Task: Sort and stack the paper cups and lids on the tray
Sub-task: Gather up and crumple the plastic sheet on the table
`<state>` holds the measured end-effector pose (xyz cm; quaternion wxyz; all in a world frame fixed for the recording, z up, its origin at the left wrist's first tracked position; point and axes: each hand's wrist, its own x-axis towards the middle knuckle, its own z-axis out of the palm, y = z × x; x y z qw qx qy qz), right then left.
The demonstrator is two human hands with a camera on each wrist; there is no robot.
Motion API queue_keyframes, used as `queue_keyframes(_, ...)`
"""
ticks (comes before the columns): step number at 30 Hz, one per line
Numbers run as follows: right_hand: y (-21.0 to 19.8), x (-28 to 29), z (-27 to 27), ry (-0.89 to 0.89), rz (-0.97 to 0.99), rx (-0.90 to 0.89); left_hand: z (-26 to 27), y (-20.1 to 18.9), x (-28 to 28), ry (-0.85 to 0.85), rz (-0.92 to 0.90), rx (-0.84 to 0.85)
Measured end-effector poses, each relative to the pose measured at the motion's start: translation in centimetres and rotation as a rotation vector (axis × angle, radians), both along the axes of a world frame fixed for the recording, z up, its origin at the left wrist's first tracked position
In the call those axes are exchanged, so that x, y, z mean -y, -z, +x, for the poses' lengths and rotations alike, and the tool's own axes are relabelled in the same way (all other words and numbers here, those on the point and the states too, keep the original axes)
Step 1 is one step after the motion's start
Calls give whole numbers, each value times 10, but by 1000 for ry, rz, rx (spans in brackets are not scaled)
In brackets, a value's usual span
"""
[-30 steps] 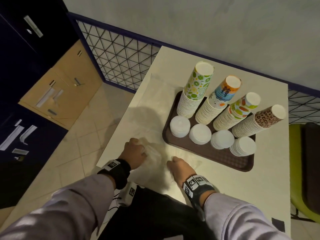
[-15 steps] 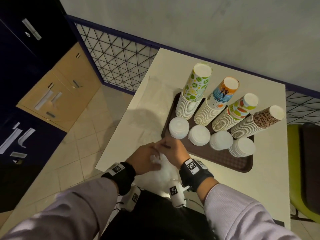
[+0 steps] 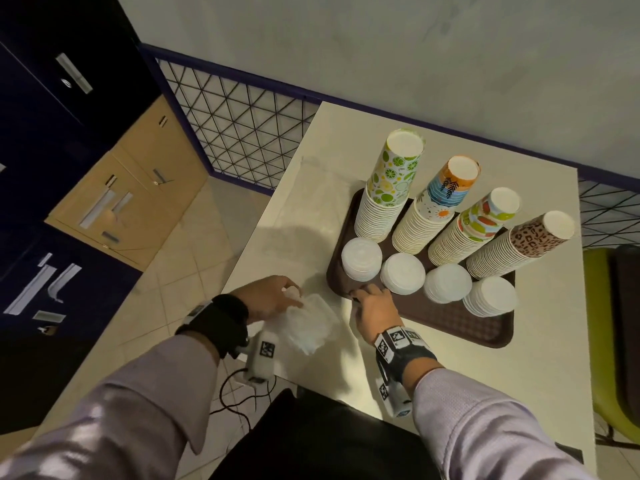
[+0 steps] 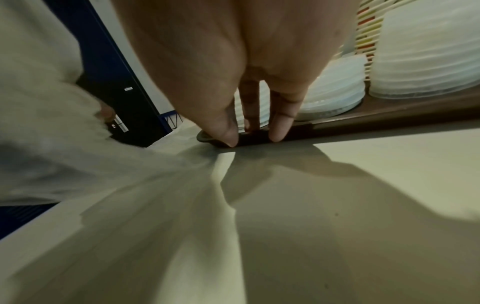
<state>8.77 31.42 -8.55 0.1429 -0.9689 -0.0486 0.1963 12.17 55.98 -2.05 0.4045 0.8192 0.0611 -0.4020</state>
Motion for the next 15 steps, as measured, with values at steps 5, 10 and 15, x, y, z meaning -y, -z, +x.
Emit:
queue_keyframes(5, 0, 2, 0, 7, 7, -22, 34, -12, -2, 5, 360, 395)
queue_keyframes(10, 7, 5, -2, -28, 11, -1, 63, 19, 16, 209, 419, 390)
queue_keyframes(15, 15, 8, -5, -87, -15, -28, 67, 53, 31, 343, 381, 383)
